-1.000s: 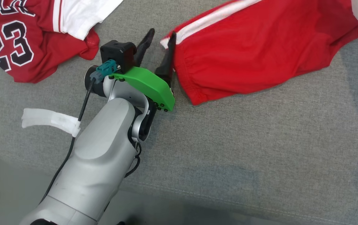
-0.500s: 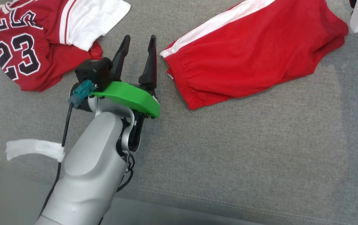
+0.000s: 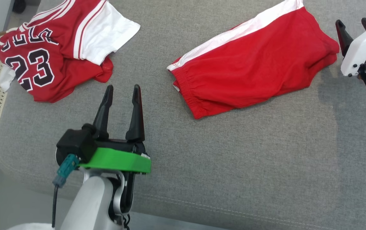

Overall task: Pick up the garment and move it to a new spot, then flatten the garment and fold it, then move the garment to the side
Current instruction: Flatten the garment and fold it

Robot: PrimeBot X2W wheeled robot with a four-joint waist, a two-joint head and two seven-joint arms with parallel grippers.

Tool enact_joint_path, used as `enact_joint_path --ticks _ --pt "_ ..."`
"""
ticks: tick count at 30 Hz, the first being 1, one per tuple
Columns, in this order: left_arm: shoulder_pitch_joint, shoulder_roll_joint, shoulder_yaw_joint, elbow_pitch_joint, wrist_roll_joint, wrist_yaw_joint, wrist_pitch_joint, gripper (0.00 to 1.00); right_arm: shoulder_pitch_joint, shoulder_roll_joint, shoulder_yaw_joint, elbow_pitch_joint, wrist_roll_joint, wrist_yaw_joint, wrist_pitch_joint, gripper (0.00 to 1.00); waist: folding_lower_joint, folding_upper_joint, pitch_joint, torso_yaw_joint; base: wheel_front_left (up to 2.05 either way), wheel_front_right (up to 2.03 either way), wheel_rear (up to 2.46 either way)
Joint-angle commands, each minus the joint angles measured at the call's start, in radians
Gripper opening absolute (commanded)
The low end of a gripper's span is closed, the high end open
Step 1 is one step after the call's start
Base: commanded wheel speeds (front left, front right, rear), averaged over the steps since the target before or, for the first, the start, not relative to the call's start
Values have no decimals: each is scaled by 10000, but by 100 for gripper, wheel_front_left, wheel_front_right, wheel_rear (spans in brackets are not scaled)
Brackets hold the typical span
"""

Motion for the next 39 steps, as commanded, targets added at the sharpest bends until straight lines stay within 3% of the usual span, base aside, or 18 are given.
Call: enact_joint_path --ticks 1,10,22,23,25,27,30,31,39 --pt "433 -33 89 -225 269 -177 -5 100 229 41 -58 168 87 -14 7 100 0 0 -67 60 0 0 0" --pt "1996 -106 164 -930 1125 -866 -5 100 696 225 -401 1047 308 -14 94 100 0 0 -87 280 0 0 0" --pt "2204 -144 104 -880 1393 -1122 -6 100 1011 498 -589 1385 549 -14 324 100 0 0 14 463 0 0 0" --pt "2187 -145 74 -862 1357 -1121 -6 100 1038 529 -614 1404 589 -14 375 92 0 0 15 476 0 0 0" --pt "2158 -147 -5 -843 1320 -1123 -6 100 1087 574 -655 1434 656 -14 419 47 0 0 31 506 0 0 0" --pt "2153 -147 -106 -797 1335 -1118 -7 100 1132 606 -671 1460 712 -14 469 35 0 0 44 538 0 0 0" --pt "2148 -143 -220 -766 1324 -1068 -6 100 1166 610 -696 1499 764 -14 558 4 0 0 56 586 0 0 0" --pt "2145 -144 -239 -753 1334 -1048 -7 100 1162 600 -690 1508 766 -14 560 0 0 0 59 596 0 0 0" --pt "2087 -144 -344 -478 1343 -925 -6 100 1386 642 -769 1400 939 -16 356 0 0 0 -242 497 0 0 0"
